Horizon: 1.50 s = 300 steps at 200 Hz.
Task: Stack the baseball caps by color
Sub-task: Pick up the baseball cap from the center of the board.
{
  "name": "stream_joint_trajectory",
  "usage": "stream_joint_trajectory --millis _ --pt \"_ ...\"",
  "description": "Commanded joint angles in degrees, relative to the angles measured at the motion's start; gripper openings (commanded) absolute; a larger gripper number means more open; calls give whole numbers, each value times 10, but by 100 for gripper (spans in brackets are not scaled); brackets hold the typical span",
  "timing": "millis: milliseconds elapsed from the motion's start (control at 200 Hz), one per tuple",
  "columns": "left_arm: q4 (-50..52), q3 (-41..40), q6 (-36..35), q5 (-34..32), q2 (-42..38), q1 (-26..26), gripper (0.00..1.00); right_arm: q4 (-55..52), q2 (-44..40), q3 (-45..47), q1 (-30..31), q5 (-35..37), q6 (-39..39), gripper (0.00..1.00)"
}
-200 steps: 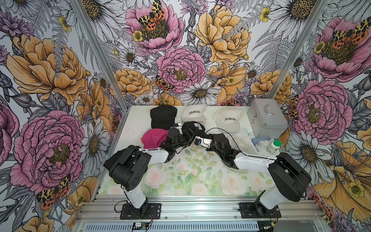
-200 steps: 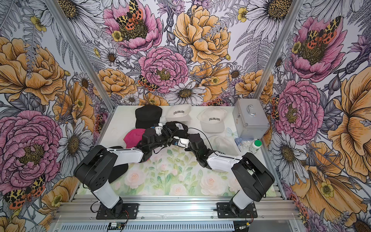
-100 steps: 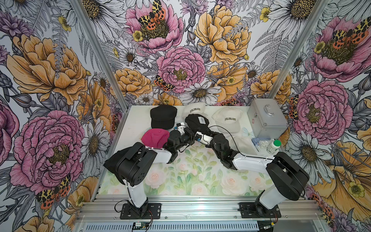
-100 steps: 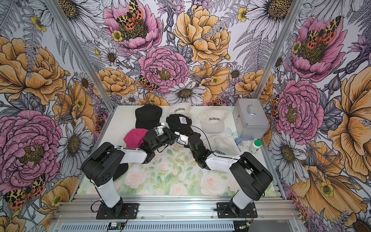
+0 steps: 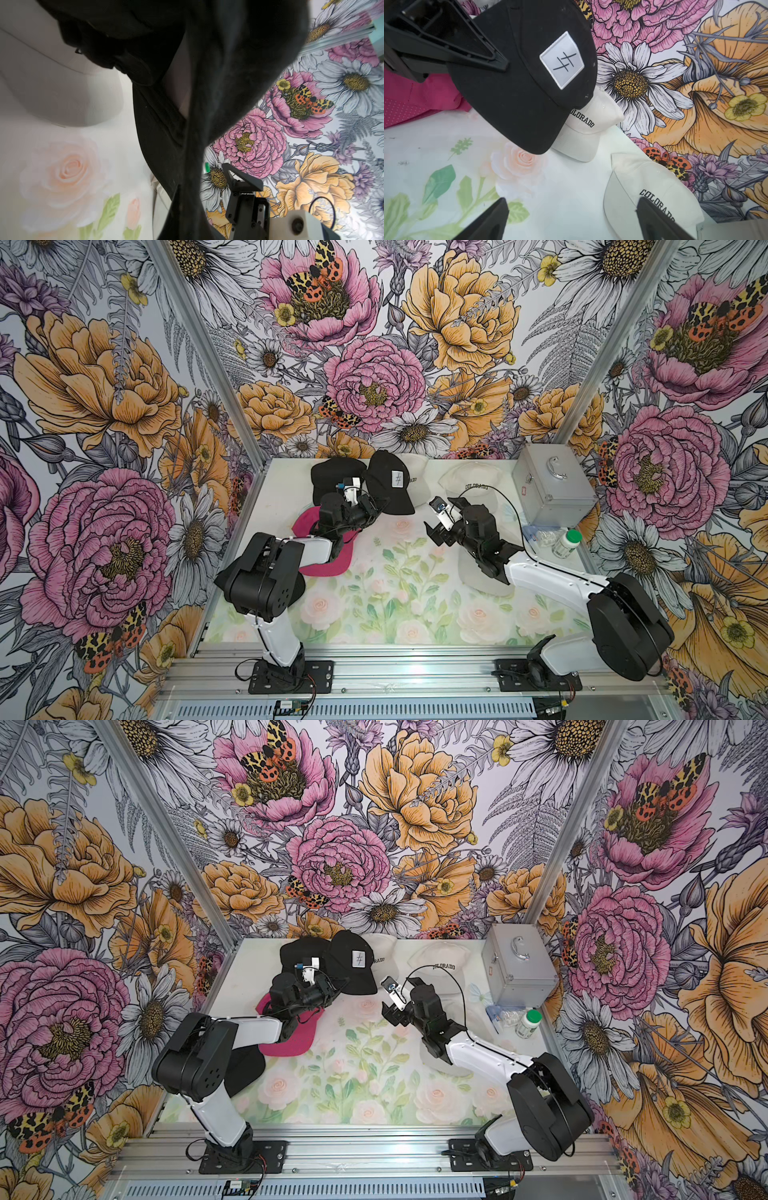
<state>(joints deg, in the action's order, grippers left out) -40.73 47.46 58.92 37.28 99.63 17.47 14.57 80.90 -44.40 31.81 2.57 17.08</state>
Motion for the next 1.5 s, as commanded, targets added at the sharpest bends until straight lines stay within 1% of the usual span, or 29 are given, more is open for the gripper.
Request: stream_joint_trajectory --millis 0,45,115,200,260,365,545,595,715,770,875,950,1060,1175,1325,1370,1495 --pt "209 49 -257 61 -68 7 0 -50 -23 -42 -15 -56 -117 99" --pt "258 57 -313 69 -86 6 0 -66 -30 -55 -21 -73 -134 99" --pt "292 58 -380 95 -110 0 0 -98 -41 -76 -30 -97 -156 100" --pt "368 75 -456 111 -125 -10 0 -150 -56 -105 -46 -173 -169 99" --pt "433 96 -513 117 -128 -12 0 -153 -72 -110 -52 -212 -173 99" --pt "528 126 -600 124 -132 -6 0 -151 -110 -102 -55 -214 -171 99" --pt "534 104 -684 138 -183 -6 0 -156 -167 -88 -75 -210 -138 99" --pt "540 99 -706 152 -197 -6 0 -163 -174 -88 -80 -215 -124 97" --pt "559 99 -733 160 -213 -7 0 -177 -182 -97 -84 -262 -81 94" --pt "570 103 -739 169 -213 -9 0 -199 -183 -114 -85 -287 -54 92" --pt "589 113 -754 188 -211 -4 0 -273 -163 -172 -85 -286 -23 89" --pt "609 120 -772 192 -213 1 0 -307 -148 -201 -86 -298 -2 89" --pt "623 117 -792 195 -228 4 0 -330 -141 -215 -87 -322 35 89" --pt "625 104 -818 216 -247 10 0 -356 -129 -232 -88 -339 70 88" --pt "629 88 -852 204 -267 32 0 -435 -97 -278 -88 -391 116 87" --pt "629 86 -855 194 -271 37 0 -467 -89 -291 -87 -406 140 87" --pt "637 87 -862 184 -274 44 0 -512 -82 -312 -87 -437 170 86"
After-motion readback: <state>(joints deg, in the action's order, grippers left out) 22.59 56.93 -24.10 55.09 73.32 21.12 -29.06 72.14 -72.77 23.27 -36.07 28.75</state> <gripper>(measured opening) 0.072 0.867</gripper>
